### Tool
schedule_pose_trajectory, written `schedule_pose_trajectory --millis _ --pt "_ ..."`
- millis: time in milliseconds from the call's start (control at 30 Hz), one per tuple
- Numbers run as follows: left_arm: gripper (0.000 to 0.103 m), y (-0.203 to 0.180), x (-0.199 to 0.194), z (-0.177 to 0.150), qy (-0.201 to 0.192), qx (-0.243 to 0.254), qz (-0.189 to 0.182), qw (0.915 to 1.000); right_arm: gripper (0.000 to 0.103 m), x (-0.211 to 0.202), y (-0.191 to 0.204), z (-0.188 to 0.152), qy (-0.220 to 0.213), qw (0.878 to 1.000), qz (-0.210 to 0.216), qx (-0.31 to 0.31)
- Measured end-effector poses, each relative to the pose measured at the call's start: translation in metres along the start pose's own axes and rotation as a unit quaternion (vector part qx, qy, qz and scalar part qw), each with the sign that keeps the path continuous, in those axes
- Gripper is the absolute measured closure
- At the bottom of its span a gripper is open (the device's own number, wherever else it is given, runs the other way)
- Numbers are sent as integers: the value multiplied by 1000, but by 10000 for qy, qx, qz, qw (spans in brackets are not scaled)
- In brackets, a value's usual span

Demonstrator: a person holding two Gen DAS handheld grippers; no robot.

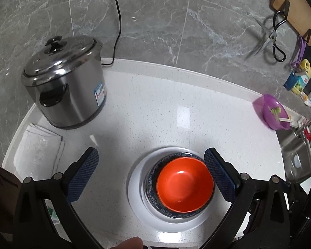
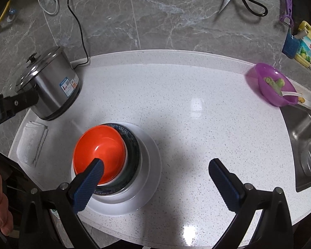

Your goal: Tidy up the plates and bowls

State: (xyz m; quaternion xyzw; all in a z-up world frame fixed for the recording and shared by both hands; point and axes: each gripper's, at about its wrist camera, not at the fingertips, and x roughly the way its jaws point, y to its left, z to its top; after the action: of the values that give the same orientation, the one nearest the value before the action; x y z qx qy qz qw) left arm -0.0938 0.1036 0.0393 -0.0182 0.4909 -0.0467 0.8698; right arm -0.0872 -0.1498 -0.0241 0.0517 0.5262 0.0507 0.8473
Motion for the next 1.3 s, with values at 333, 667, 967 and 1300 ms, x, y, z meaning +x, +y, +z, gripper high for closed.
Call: schedule_pose_trajectory --millis 333,667,967,1300 --pt "0 -5 6 -10 60 60 113 9999 0 5 -1 3 95 9998 -171 55" --pt "0 -6 7 -12 101 74 121 9998 0 5 -3 7 96 9995 -296 89" --pt "0 -8 8 -12 118 68 139 9998 0 5 -1 7 99 9995 -290 77" --pt "0 -10 11 -13 156 48 156 9997 0 7 -1 7 111 9996 -269 59"
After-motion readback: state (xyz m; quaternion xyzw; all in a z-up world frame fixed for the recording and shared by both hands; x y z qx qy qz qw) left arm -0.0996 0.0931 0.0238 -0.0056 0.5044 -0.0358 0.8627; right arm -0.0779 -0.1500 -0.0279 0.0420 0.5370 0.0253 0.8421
